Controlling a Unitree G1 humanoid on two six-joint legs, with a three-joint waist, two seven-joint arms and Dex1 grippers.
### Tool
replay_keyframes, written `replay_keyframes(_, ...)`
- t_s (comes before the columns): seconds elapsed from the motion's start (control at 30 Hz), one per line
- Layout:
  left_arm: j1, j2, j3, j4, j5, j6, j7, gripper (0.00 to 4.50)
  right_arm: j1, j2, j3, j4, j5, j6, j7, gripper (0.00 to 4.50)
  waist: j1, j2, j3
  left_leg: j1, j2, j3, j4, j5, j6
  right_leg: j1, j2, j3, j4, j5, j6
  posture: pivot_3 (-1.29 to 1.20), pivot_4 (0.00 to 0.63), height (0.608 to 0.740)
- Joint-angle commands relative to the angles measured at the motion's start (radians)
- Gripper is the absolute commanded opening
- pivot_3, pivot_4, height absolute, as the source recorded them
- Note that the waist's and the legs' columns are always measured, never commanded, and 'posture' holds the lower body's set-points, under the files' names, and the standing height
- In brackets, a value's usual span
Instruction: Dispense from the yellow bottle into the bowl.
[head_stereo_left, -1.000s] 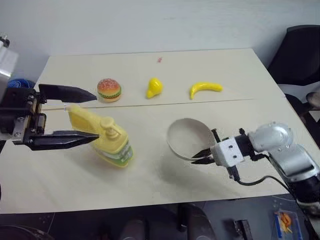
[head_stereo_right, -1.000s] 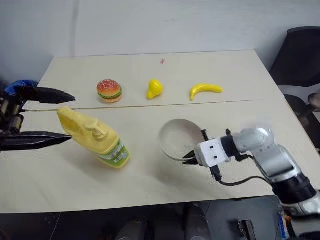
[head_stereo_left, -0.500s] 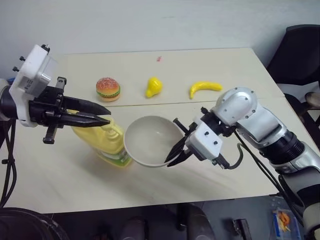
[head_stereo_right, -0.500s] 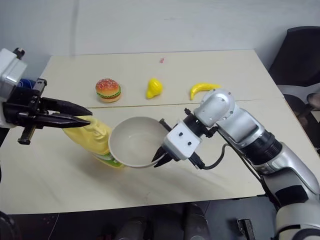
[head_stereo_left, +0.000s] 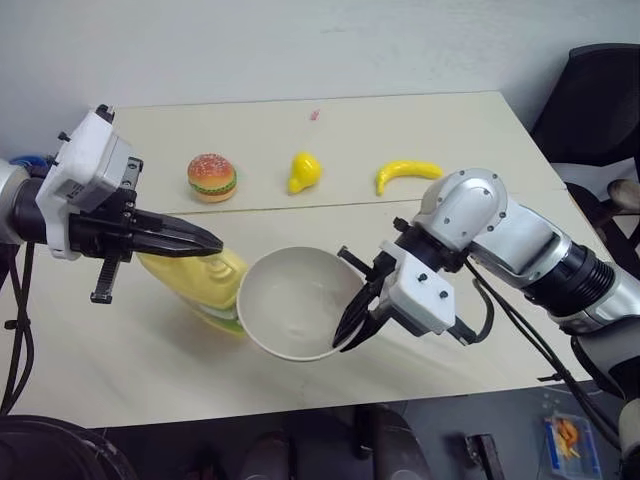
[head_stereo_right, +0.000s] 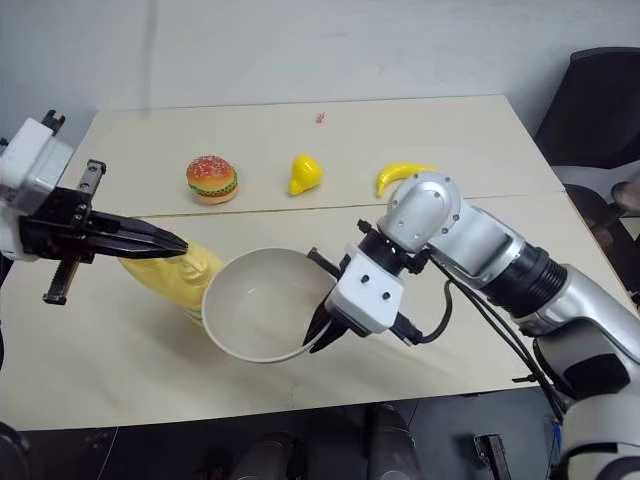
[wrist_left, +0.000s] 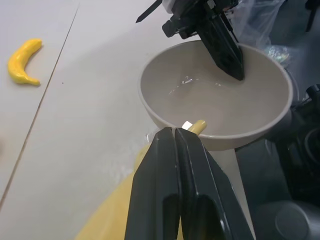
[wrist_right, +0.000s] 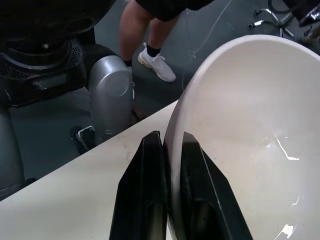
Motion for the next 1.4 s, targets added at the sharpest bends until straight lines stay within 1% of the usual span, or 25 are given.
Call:
replay_keyframes(0.03,0.035,0.001,-0.016,-0.017,0.071,-0.039,-0.003,0.05,-0.031,0.027,-0.002,0.007,0.022,-0.025,0.052,0.00,0.000,0.000,0.000,0.000,0.000,0.000,0.000,0.000,0.000,0.000,0.000,0.000,0.000,0.000,0.000,0.00,0.150,0.740)
replay_keyframes(0.2,0.042,-0.004,-0.032,-0.009,0.100,-0.069,0.001,0.05,-0.042,0.060,0.006,0.033,0.012,-0.036,0.052,0.00,0.000,0.000,0.000,0.001,0.000,0.001,0.000,0.000,0.000,0.000,0.000,0.001,0.002,0.000,0.000,0.00,0.150,0.740)
replay_keyframes(0.33,0.057,0.003,-0.047,-0.001,0.140,-0.108,-0.010,0.05,-0.052,0.067,0.018,0.036,0.018,-0.056,0.052,0.00,0.000,0.000,0.000,0.001,0.000,0.001,0.001,0.000,0.000,0.000,0.000,0.001,0.002,0.000,0.000,0.00,0.150,0.740)
replay_keyframes(0.53,0.116,0.004,-0.064,-0.003,0.202,-0.181,-0.016,0.05,-0.067,0.086,0.024,0.054,0.019,-0.068,0.052,0.00,0.000,0.003,-0.002,0.003,0.000,0.002,0.001,0.000,0.000,0.001,0.000,0.002,0.004,0.000,-0.001,0.00,0.150,0.740)
replay_keyframes(0.63,0.136,-0.004,-0.070,-0.011,0.208,-0.194,-0.004,0.05,-0.072,0.095,0.024,0.060,0.022,-0.070,0.052,0.00,0.000,0.005,-0.004,0.004,0.000,0.002,0.001,0.000,0.000,0.001,0.000,0.003,0.004,0.000,-0.001,0.00,0.150,0.740)
replay_keyframes(0.83,0.154,-0.019,-0.099,-0.031,0.217,-0.209,0.020,0.05,-0.081,0.107,0.028,0.065,0.030,-0.069,0.052,0.00,0.001,0.005,-0.005,0.005,0.000,0.002,0.001,0.000,0.000,0.001,-0.001,0.003,0.005,-0.001,-0.001,0.00,0.150,0.740)
replay_keyframes(1.07,0.163,-0.025,-0.105,-0.035,0.213,-0.211,0.031,0.05,-0.084,0.122,0.029,0.078,0.027,-0.064,0.052,0.00,0.001,0.006,-0.006,0.005,0.000,0.002,0.001,0.000,0.000,0.001,-0.001,0.003,0.005,-0.001,-0.001,0.00,0.150,0.740)
replay_keyframes(1.3,0.003,-0.032,-0.044,-0.025,0.067,-0.042,0.061,0.05,-0.078,0.117,0.028,0.083,0.017,-0.074,0.052,0.00,0.003,0.006,-0.006,0.004,0.000,0.002,0.001,0.000,0.000,0.001,0.000,0.002,0.005,-0.001,-0.001,0.00,0.150,0.740)
replay_keyframes(1.4,-0.121,-0.026,-0.002,-0.007,-0.059,0.110,0.086,0.05,-0.071,0.120,0.020,0.092,0.003,-0.073,0.052,0.00,0.002,0.003,-0.004,0.002,0.000,0.001,0.001,0.000,0.000,0.000,0.000,0.002,0.005,-0.001,-0.001,0.00,0.150,0.740)
